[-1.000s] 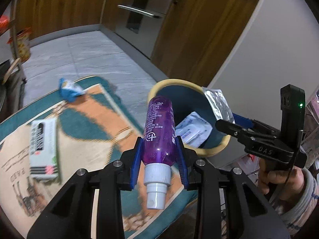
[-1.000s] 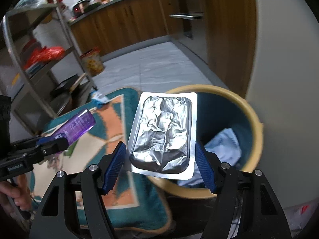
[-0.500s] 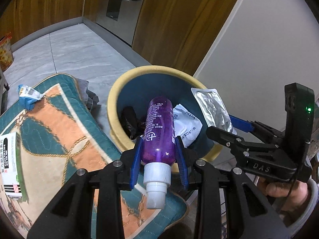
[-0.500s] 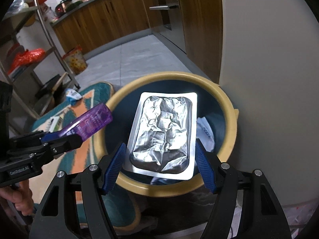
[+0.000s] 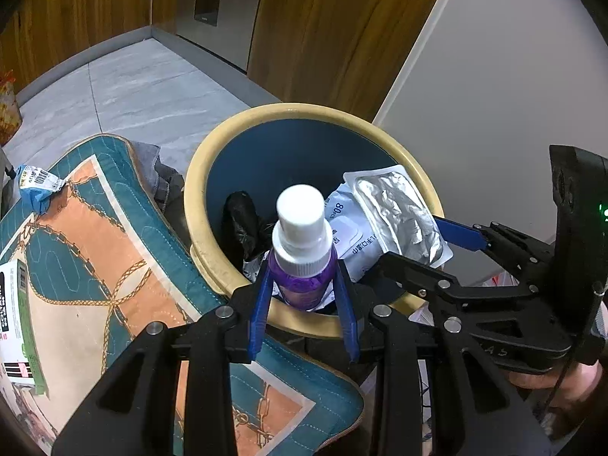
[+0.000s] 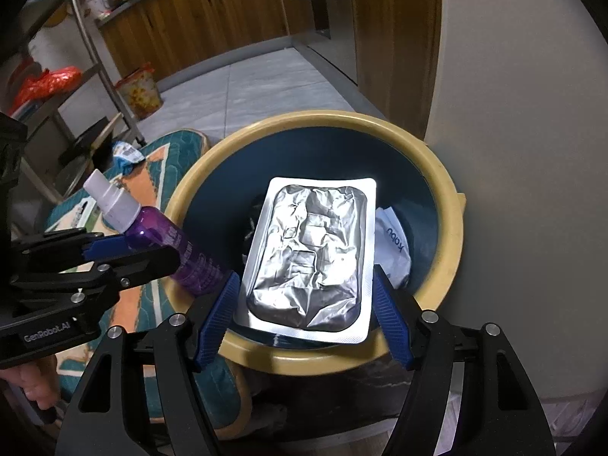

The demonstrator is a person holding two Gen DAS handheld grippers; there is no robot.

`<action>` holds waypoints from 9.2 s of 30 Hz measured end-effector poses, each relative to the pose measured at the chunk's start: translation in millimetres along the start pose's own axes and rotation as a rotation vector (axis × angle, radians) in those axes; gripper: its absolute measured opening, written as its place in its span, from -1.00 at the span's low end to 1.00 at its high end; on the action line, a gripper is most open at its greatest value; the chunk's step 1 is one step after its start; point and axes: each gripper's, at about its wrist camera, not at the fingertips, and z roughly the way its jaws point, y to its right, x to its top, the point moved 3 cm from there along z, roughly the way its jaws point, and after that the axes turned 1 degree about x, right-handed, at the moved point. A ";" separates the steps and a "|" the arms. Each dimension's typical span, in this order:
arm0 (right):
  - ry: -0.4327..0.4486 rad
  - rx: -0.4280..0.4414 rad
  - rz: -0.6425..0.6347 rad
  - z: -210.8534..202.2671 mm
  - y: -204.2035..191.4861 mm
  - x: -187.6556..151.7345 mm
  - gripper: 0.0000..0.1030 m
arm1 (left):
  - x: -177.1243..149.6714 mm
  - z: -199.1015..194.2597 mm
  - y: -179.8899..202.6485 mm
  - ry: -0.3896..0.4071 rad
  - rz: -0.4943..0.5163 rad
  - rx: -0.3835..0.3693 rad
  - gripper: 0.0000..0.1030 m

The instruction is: Collect trash

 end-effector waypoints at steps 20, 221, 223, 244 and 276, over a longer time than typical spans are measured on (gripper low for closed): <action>0.022 -0.014 0.010 -8.7 0.9 2.6 0.44 | 1.4 -22.6 -2.9 0.059 -0.013 0.022 0.01; 0.261 0.019 0.031 -116.2 -3.4 -24.2 0.79 | -17.7 -122.3 13.3 0.290 0.005 0.147 0.89; 0.277 0.026 0.035 -123.8 -3.3 -28.3 0.82 | -24.6 -128.1 19.8 0.300 0.025 0.160 0.89; 0.355 -0.005 -0.009 -145.8 -9.6 -46.9 0.88 | -56.6 -149.0 53.9 0.368 0.091 0.185 0.90; 0.335 0.008 -0.012 -140.8 -14.1 -47.1 0.88 | -59.3 -145.4 50.1 0.344 0.083 0.203 0.90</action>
